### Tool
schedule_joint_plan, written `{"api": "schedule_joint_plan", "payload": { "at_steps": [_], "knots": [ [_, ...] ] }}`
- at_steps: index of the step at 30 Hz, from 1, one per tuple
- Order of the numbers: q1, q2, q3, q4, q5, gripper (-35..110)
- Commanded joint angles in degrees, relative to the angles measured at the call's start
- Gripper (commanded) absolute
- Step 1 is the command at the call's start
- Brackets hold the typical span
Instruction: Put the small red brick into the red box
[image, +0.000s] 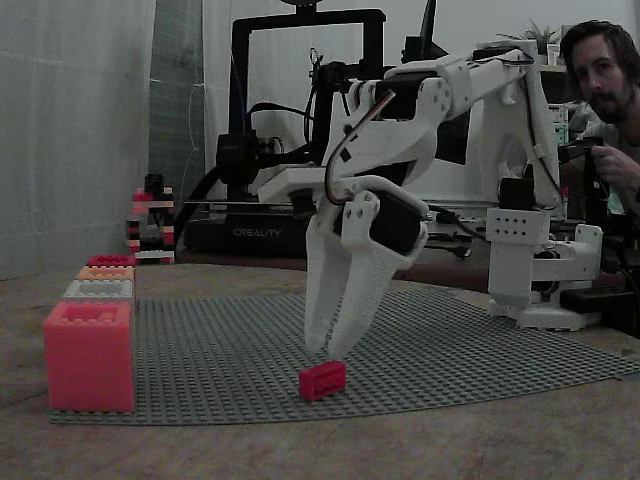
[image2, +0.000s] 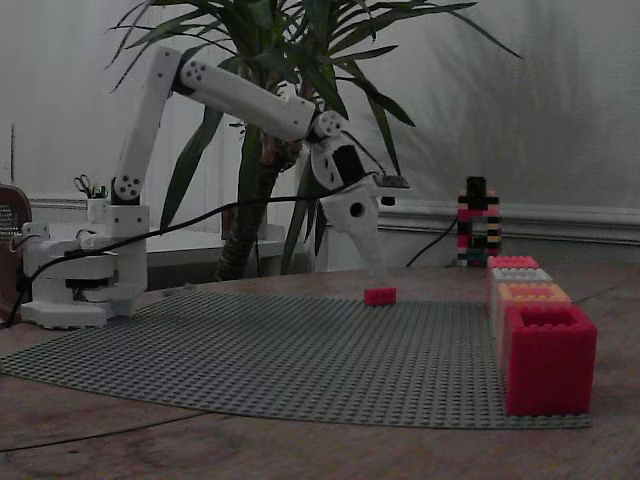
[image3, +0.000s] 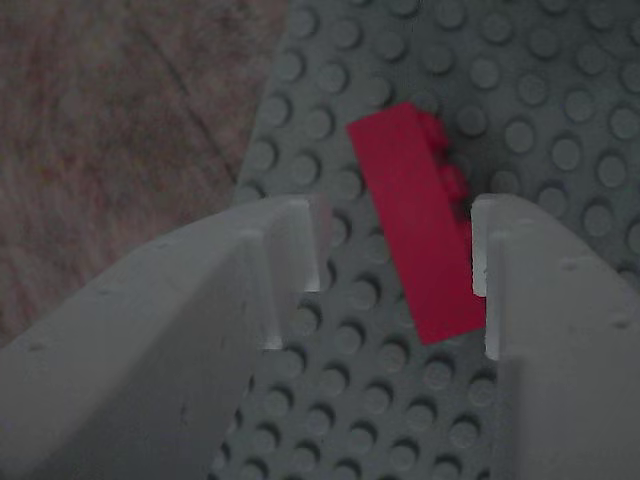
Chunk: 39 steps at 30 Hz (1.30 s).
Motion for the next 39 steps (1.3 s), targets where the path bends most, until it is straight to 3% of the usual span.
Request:
{"api": "schedule_joint_plan", "payload": {
  "at_steps": [1,27,34,39],
  "knots": [
    [-1.32,1.32,-0.26,0.26,-1.58,12],
    [-1.05,-2.72,0.7,-5.1,-4.22,12],
    [-1.05,-2.99,0.7,-5.36,-2.9,0],
    [-1.05,-2.29,0.62,-5.89,-0.53,0]
  ]
}}
